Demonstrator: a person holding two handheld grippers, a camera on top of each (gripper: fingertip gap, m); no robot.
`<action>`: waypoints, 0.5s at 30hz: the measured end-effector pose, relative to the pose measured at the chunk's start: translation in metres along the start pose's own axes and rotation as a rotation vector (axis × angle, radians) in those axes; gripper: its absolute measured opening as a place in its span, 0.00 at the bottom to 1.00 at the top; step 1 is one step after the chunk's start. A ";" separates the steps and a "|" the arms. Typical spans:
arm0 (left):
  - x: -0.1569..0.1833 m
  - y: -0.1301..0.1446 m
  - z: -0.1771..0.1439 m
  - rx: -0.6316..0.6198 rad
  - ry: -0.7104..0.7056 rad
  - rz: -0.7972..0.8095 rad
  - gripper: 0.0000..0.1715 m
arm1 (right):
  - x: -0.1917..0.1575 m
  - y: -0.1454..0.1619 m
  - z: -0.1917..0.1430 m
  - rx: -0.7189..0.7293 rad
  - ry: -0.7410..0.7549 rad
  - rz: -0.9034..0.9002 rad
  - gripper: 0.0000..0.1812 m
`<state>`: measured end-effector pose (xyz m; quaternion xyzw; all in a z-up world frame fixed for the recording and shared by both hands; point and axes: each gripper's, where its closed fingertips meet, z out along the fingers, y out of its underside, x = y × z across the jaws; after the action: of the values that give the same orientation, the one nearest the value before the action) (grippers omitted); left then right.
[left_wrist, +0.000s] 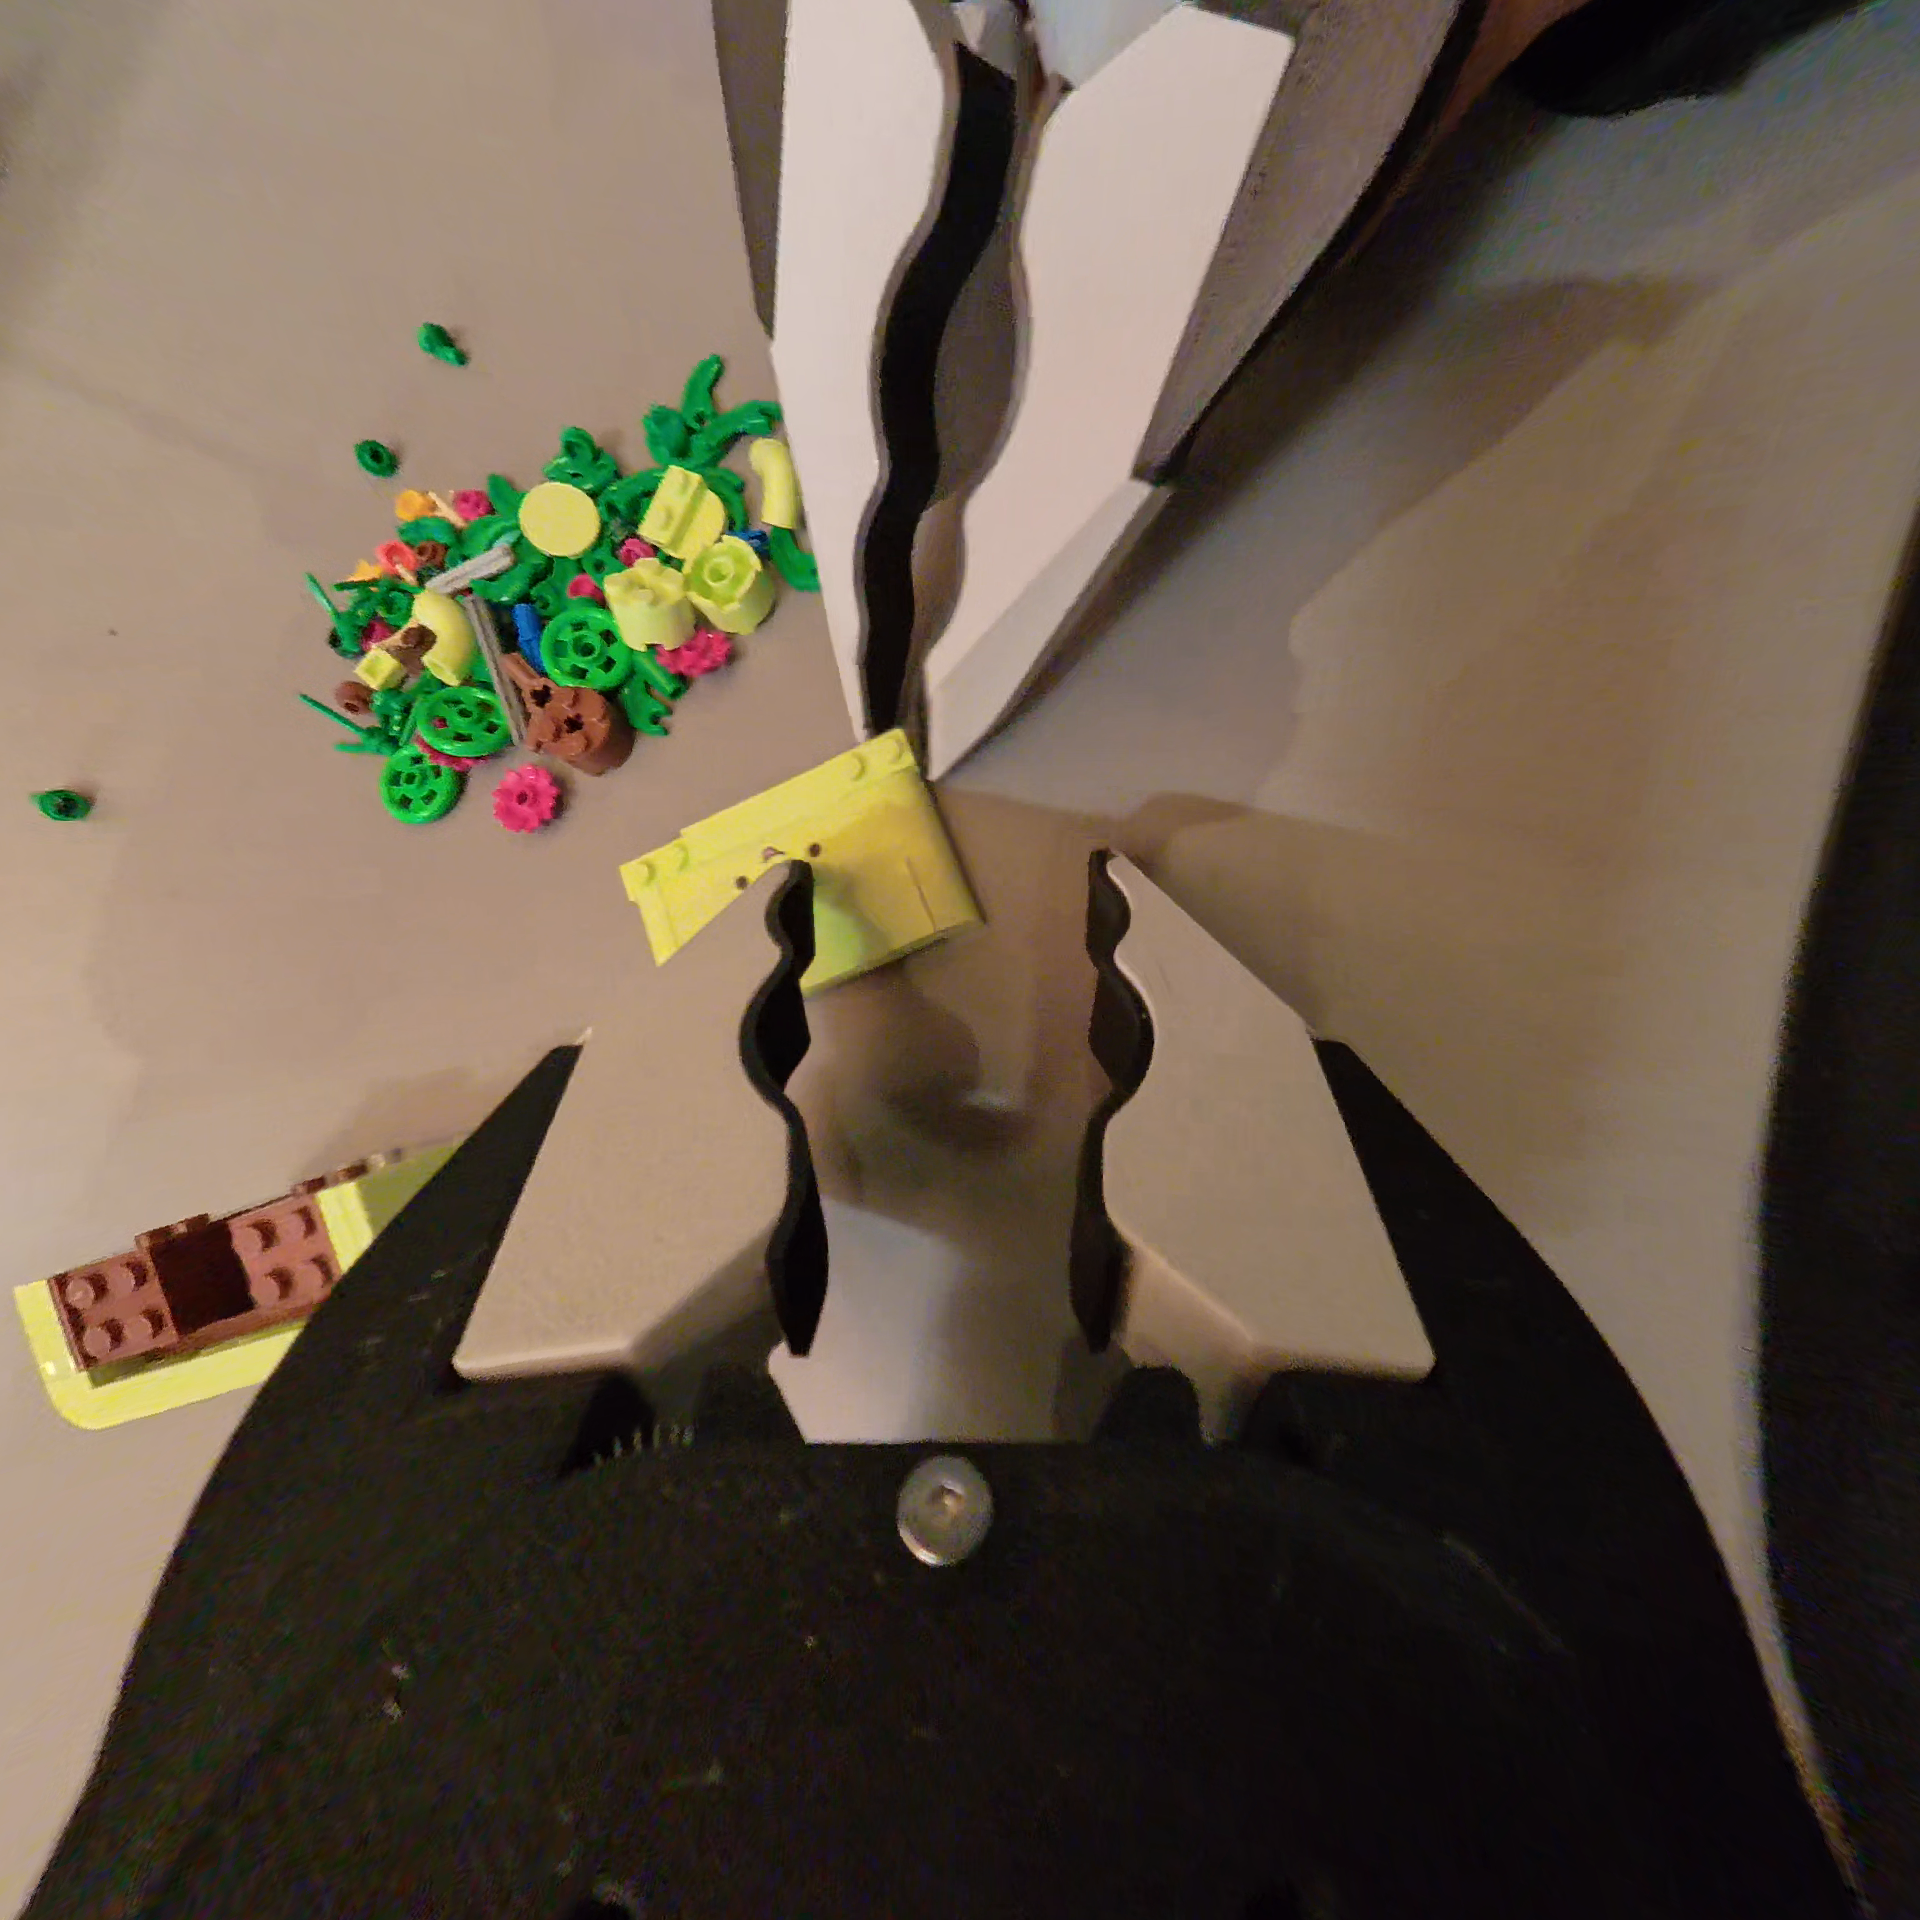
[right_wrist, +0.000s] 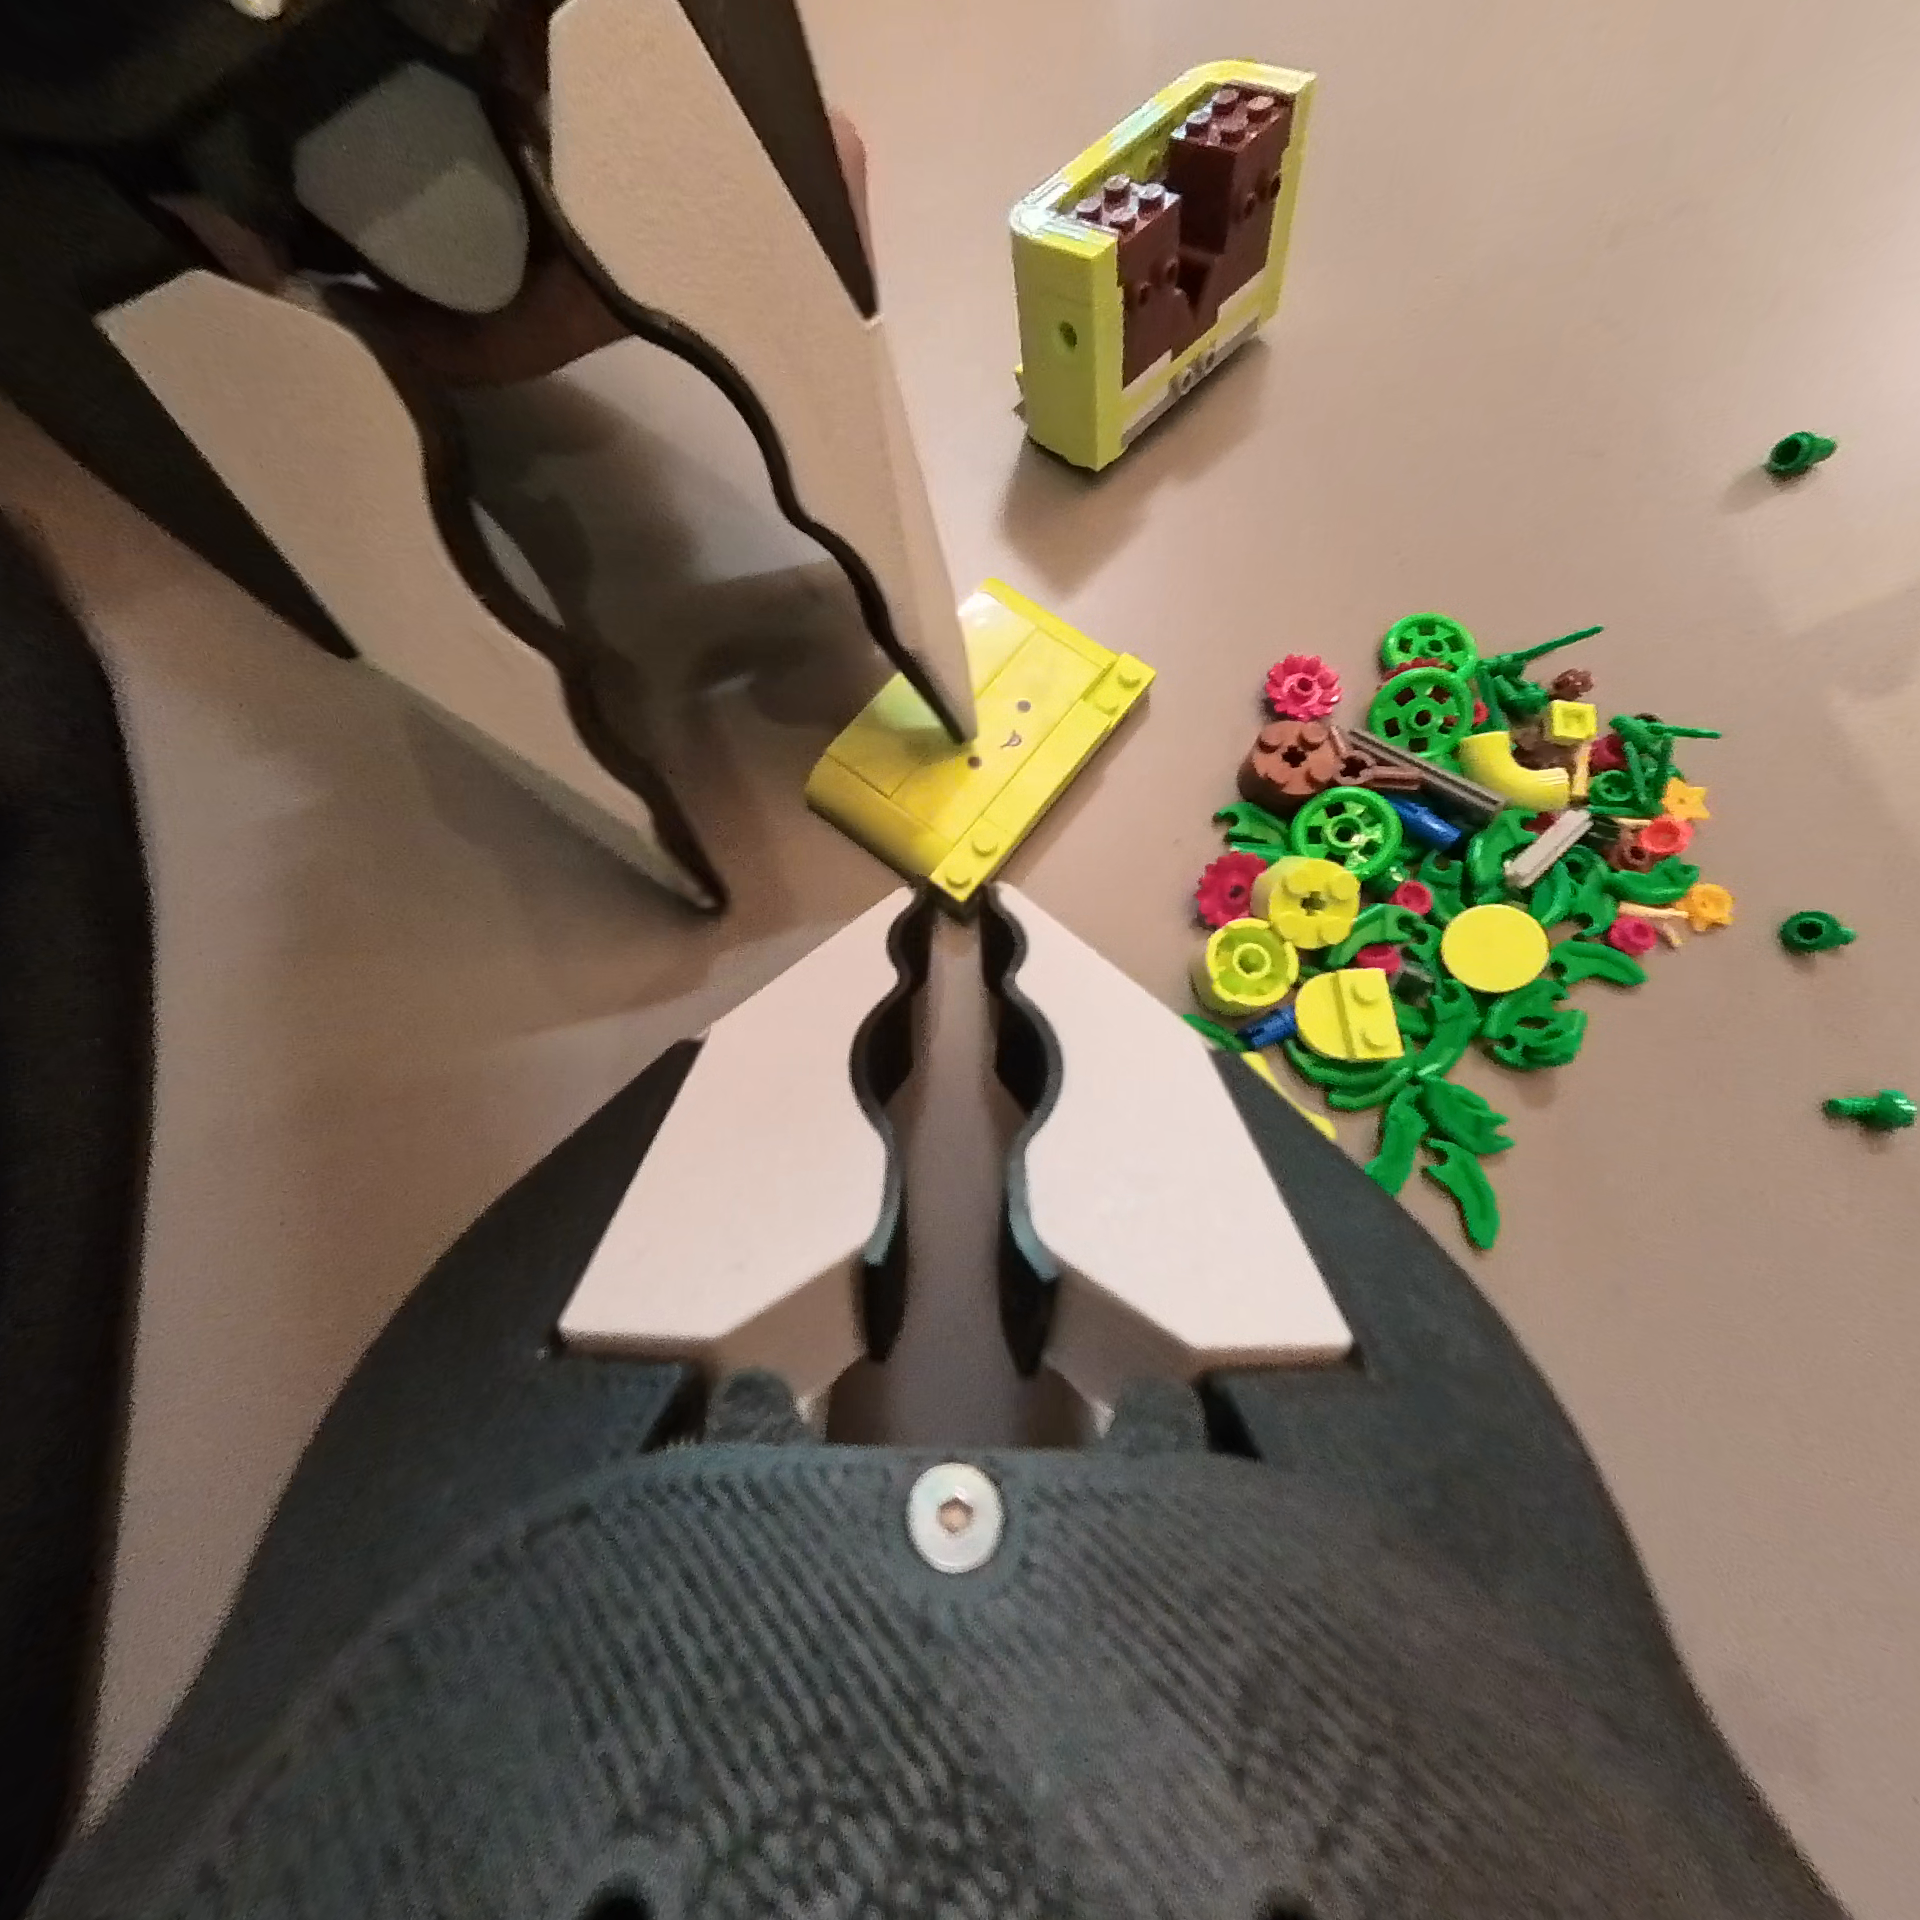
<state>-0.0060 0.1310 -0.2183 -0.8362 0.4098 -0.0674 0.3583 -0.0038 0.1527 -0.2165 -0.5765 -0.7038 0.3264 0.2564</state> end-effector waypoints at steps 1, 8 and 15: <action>0.005 -0.001 -0.001 -0.002 0.023 0.001 0.32 | 0.000 0.000 0.000 0.000 -0.001 0.000 0.04; -0.001 -0.008 -0.007 0.051 0.009 -0.001 0.37 | 0.005 0.006 -0.005 -0.010 0.002 -0.016 0.00; -0.018 0.002 -0.006 0.004 -0.062 0.031 0.41 | -0.001 -0.012 -0.009 0.091 -0.063 0.069 0.13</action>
<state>-0.0217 0.1402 -0.2118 -0.8305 0.4113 -0.0368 0.3737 -0.0054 0.1518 -0.2015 -0.5777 -0.6756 0.3849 0.2485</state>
